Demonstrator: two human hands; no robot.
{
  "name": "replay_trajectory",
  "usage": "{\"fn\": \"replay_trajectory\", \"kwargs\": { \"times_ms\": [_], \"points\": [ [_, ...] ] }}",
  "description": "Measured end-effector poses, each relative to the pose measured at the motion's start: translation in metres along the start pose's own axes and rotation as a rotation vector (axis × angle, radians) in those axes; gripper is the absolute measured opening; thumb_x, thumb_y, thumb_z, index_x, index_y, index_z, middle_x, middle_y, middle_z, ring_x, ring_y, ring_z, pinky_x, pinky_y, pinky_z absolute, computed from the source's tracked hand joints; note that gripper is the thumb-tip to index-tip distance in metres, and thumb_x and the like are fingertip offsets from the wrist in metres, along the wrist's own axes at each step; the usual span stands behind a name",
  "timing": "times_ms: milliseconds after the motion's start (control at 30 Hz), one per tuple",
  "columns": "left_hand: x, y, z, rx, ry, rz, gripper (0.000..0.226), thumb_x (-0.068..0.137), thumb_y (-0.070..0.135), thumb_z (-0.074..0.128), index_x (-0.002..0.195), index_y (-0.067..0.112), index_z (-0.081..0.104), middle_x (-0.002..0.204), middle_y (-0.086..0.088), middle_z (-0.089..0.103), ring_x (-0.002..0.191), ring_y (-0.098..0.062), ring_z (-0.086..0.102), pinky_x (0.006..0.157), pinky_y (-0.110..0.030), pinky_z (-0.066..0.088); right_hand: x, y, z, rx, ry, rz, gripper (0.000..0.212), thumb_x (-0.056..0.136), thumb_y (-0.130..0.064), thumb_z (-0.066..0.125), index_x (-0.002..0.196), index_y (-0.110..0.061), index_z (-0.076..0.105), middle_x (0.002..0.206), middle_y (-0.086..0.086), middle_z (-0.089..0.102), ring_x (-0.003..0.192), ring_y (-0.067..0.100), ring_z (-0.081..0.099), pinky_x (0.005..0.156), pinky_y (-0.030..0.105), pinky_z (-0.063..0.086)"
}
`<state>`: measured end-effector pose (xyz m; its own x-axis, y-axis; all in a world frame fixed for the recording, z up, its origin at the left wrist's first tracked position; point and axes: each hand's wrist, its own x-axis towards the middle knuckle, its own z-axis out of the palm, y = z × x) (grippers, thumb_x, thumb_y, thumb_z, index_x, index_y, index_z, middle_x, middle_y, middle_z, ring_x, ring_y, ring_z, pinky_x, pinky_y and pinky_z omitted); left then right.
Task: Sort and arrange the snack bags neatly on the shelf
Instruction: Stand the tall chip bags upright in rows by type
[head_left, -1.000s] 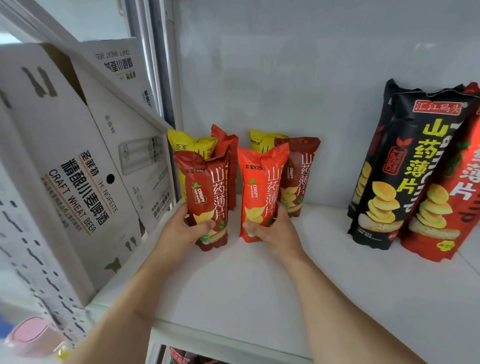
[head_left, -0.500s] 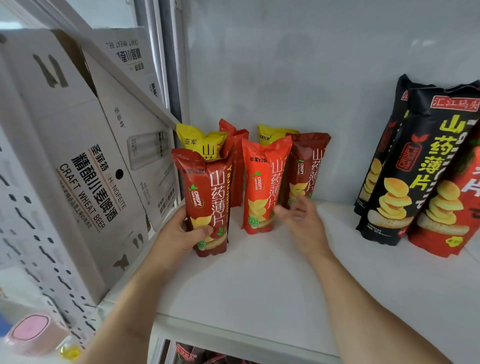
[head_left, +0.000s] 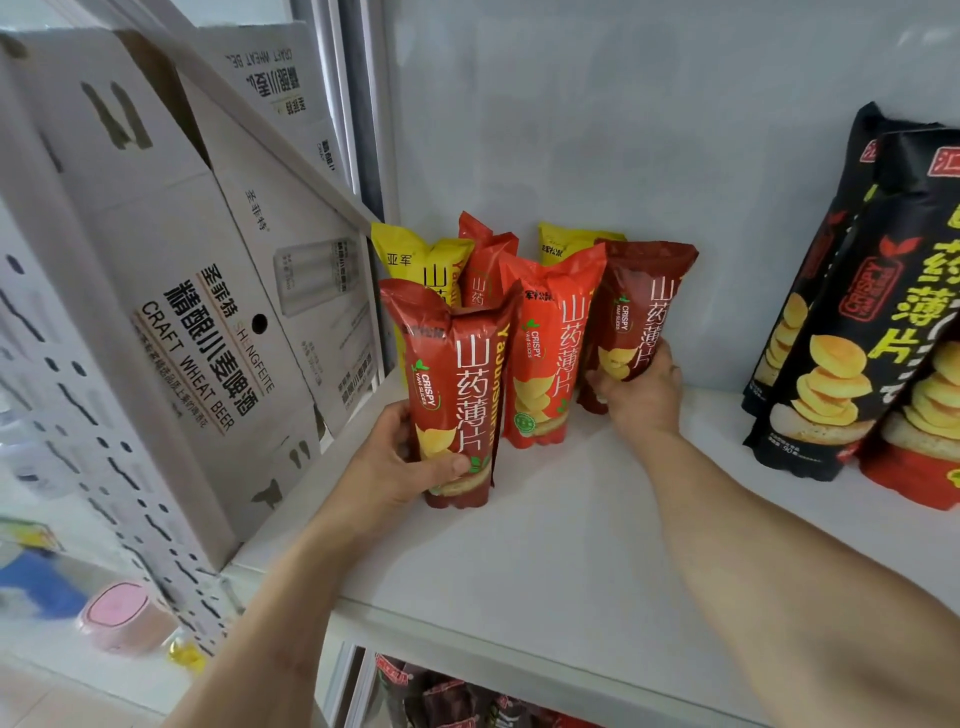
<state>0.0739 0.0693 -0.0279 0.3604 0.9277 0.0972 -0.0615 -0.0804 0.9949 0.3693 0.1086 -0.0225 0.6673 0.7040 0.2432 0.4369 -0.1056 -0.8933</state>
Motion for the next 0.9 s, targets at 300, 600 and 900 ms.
{"fn": "replay_trajectory", "kwargs": {
  "times_ms": [300, 600, 900],
  "points": [
    [-0.015, -0.001, 0.047, 0.076, -0.151, -0.01, 0.075, 0.059, 0.039, 0.089, 0.128, 0.027, 0.061, 0.117, 0.001, 0.072, 0.108, -0.014, 0.068, 0.092, -0.035, 0.054, -0.045, 0.007, -0.047, 0.145, -0.129, -0.013, 0.08, 0.073, -0.03, 0.086, 0.134, -0.02, 0.036, 0.12, -0.007, 0.053, 0.11, 0.016, 0.057, 0.086, 0.031, 0.047],
    [-0.01, -0.005, 0.118, 0.084, -0.201, 0.018, 0.07, 0.067, 0.037, 0.086, 0.13, 0.034, 0.056, 0.121, 0.011, 0.07, 0.116, -0.009, 0.064, 0.101, -0.038, 0.051, -0.071, 0.031, -0.11, 0.253, -0.261, -0.075, 0.088, 0.069, -0.028, 0.089, 0.136, -0.038, 0.032, 0.123, -0.014, 0.058, 0.111, 0.006, 0.058, 0.092, 0.026, 0.048],
    [0.003, -0.008, 0.149, 0.116, -0.264, 0.032, 0.08, 0.062, 0.052, 0.085, 0.135, 0.037, 0.054, 0.125, 0.012, 0.068, 0.12, -0.011, 0.062, 0.105, -0.045, 0.05, -0.076, 0.042, -0.148, 0.346, -0.43, -0.011, 0.039, 0.092, -0.069, 0.037, 0.126, -0.054, 0.05, 0.123, -0.035, 0.057, 0.124, -0.008, 0.049, 0.106, 0.031, 0.038]
  ]
}}
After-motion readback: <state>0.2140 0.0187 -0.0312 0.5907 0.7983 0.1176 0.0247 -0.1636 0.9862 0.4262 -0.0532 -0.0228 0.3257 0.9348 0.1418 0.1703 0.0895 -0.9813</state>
